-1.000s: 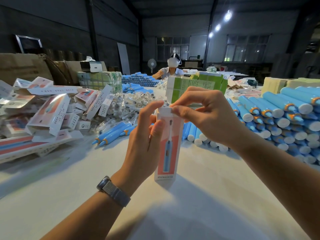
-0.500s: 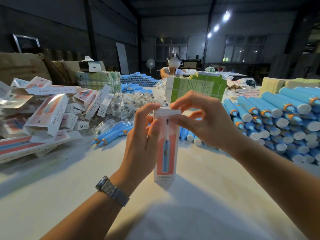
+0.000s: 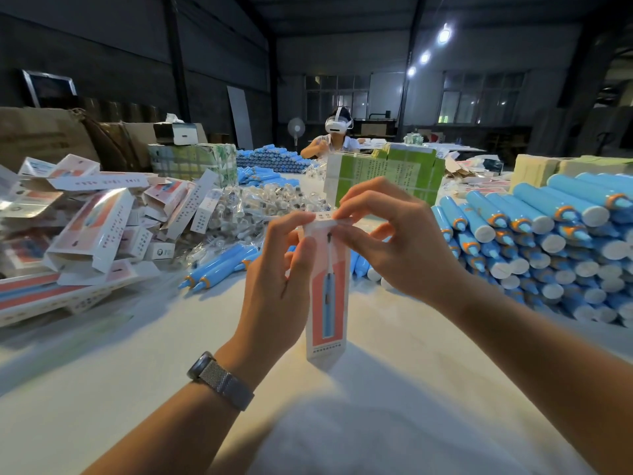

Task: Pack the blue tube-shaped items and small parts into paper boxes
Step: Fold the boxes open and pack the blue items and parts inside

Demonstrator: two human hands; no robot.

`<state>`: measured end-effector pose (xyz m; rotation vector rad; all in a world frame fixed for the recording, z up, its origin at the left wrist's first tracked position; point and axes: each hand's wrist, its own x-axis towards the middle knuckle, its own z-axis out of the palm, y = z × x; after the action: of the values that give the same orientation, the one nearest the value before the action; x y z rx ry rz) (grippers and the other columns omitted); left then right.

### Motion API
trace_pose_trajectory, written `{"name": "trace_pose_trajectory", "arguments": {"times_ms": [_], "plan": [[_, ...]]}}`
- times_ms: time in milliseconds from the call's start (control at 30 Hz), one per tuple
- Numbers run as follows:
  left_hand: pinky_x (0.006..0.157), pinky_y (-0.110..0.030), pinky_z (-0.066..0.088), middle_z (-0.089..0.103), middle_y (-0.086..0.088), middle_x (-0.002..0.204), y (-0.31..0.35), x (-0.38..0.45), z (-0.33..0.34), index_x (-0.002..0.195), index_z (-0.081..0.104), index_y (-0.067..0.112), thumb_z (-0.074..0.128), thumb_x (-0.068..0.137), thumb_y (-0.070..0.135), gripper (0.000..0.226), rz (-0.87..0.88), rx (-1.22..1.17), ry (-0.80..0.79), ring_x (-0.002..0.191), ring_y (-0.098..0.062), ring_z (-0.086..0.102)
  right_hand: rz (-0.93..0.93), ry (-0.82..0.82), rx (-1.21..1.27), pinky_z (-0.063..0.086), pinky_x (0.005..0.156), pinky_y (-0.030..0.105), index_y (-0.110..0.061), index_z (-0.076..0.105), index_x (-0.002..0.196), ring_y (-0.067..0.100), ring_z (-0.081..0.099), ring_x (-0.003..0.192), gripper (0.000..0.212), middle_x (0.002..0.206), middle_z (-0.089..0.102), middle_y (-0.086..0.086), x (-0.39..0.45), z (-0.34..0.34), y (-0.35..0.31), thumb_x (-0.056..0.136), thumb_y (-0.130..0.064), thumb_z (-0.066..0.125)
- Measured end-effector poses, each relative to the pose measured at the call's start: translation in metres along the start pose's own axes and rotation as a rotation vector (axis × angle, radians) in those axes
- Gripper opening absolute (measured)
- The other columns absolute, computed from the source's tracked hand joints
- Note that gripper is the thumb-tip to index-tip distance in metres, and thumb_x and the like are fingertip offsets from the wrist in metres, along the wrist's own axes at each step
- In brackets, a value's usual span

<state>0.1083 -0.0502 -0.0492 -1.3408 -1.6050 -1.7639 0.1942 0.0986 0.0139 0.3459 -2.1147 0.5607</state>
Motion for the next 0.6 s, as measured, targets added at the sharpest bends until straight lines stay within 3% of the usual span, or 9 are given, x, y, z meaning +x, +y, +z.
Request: {"name": "trace_pose_trajectory", "arguments": {"times_ms": [67, 133, 200, 267, 367, 500, 600], "plan": [[0.063, -0.055, 0.053, 0.064, -0.003, 0.095, -0.001, -0.002, -0.001, 0.122, 0.045, 0.058, 0.034, 0.101, 0.036, 0.032, -0.012, 0.027, -0.015, 0.075, -0.030, 0.062, 0.037, 0.026, -0.052, 0.051, 0.057, 0.020, -0.016, 0.071, 0.097, 0.012, 0.060, 0.082, 0.011, 0.100, 0.057, -0.005, -0.001, 0.003, 0.004, 0.088, -0.020, 0.074], [0.067, -0.050, 0.055, 0.063, 0.007, 0.099, -0.002, -0.004, -0.001, 0.129, 0.045, 0.053, 0.034, 0.100, 0.031, 0.038, 0.012, 0.088, -0.020, 0.079, -0.023, 0.064, 0.082, 0.041, -0.039, 0.048, 0.058, 0.016, -0.018, 0.070, 0.102, 0.010, 0.061, 0.080, 0.015, 0.097, 0.056, -0.011, -0.002, 0.006, 0.007, 0.089, -0.024, 0.072], [0.072, -0.042, 0.059, 0.065, 0.015, 0.110, -0.004, -0.005, 0.000, 0.136, 0.043, 0.045, 0.041, 0.101, 0.031, 0.038, 0.015, 0.106, -0.029, 0.089, -0.013, 0.069, 0.126, 0.009, -0.002, 0.050, 0.064, 0.014, -0.018, 0.066, 0.114, 0.007, 0.062, 0.083, 0.032, 0.100, 0.057, -0.014, -0.006, 0.010, 0.009, 0.088, -0.036, 0.071], [0.078, -0.043, 0.061, 0.067, 0.010, 0.119, -0.004, -0.004, 0.001, 0.139, 0.039, 0.040, 0.049, 0.101, 0.030, 0.040, -0.027, 0.075, -0.021, 0.100, -0.011, 0.070, 0.167, -0.033, 0.020, 0.054, 0.068, 0.020, -0.019, 0.057, 0.127, 0.006, 0.063, 0.086, 0.057, 0.106, 0.057, -0.017, -0.011, 0.016, 0.011, 0.083, -0.053, 0.067], [0.081, -0.035, 0.061, 0.065, 0.006, 0.125, -0.004, -0.005, 0.000, 0.141, 0.040, 0.041, 0.043, 0.103, 0.024, 0.042, 0.001, 0.096, -0.049, 0.106, -0.006, 0.068, 0.295, -0.044, 0.141, 0.057, 0.070, 0.027, -0.030, 0.045, 0.136, 0.006, 0.066, 0.086, 0.072, 0.106, 0.060, -0.020, -0.013, 0.019, 0.011, 0.075, -0.061, 0.065], [0.084, -0.023, 0.058, 0.064, 0.012, 0.125, -0.002, -0.004, -0.001, 0.145, 0.033, 0.041, 0.040, 0.103, 0.025, 0.045, 0.022, 0.153, -0.070, 0.110, 0.003, 0.063, 0.395, -0.010, 0.290, 0.059, 0.076, 0.037, -0.035, 0.034, 0.129, 0.014, 0.068, 0.091, 0.080, 0.111, 0.063, -0.010, -0.013, 0.018, 0.012, 0.065, -0.055, 0.078], [0.083, -0.013, 0.052, 0.057, 0.037, 0.119, -0.002, -0.005, 0.002, 0.142, 0.038, 0.042, 0.046, 0.100, 0.026, 0.047, 0.017, 0.135, -0.055, 0.107, 0.008, 0.061, 0.438, -0.085, 0.356, 0.059, 0.079, 0.048, -0.033, 0.030, 0.129, 0.019, 0.067, 0.098, 0.087, 0.126, 0.058, -0.005, -0.021, 0.025, 0.009, 0.065, -0.029, 0.088]]}}
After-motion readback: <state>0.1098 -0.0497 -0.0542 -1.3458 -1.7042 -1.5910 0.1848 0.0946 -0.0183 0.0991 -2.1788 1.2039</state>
